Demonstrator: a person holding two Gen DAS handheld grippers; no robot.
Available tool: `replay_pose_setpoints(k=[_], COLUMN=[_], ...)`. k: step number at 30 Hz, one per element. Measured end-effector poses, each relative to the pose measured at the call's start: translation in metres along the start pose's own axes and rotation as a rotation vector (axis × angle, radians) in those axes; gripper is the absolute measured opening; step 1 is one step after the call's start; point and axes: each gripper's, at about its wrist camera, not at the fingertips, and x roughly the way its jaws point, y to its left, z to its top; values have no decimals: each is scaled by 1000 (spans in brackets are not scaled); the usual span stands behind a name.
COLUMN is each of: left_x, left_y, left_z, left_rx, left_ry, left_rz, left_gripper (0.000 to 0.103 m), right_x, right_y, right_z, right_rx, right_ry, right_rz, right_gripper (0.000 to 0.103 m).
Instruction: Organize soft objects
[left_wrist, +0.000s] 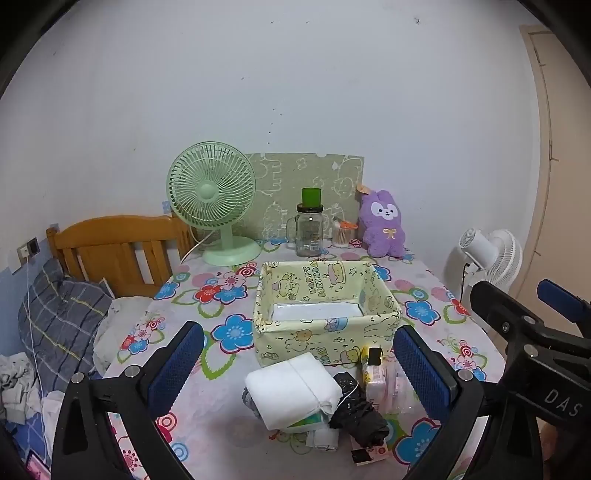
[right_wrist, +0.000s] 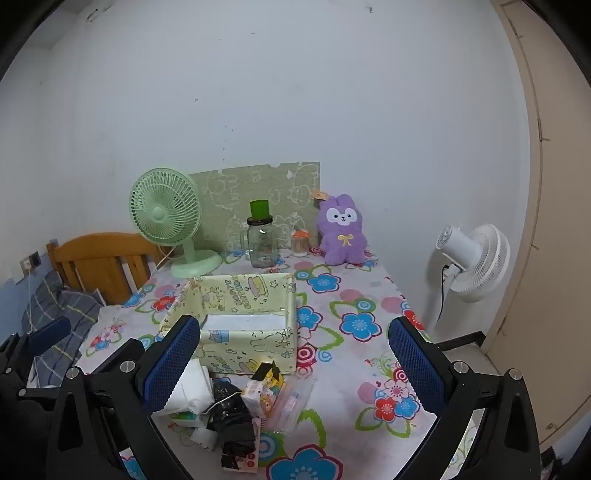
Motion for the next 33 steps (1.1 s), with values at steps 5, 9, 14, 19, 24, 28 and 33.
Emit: replay_pose_setpoints(k=[5,9,14,19,24,28,33], left_x=[-1,1,3,4,3,2,1], left_y=[-1,-1,2,10,13,16,17], left_z=[2,2,4,5,7,8,8], left_rx=[4,5,-5,-26,-34,-43,-43], left_ry=[-7,-2,8,7,2,-5,-4], left_rz=[0,-7,-1,14,31,26,19], left_gripper=[103,103,103,103,103,103,103], right_x=[-2,-2,-2,-5,-6,-5,-4], right_y=[-1,1,1,0,-3,-5,-6], right_z=[0,2,4,4,4,4,4], right_rx=[4,-2,-9,-7,4,6,12], right_ry=[-7,-9,-7,-19,-20,-15,-9], right_rz=[-2,-10,-7,-14,-9,-17,-22], right_gripper=[103,103,103,103,103,103,103])
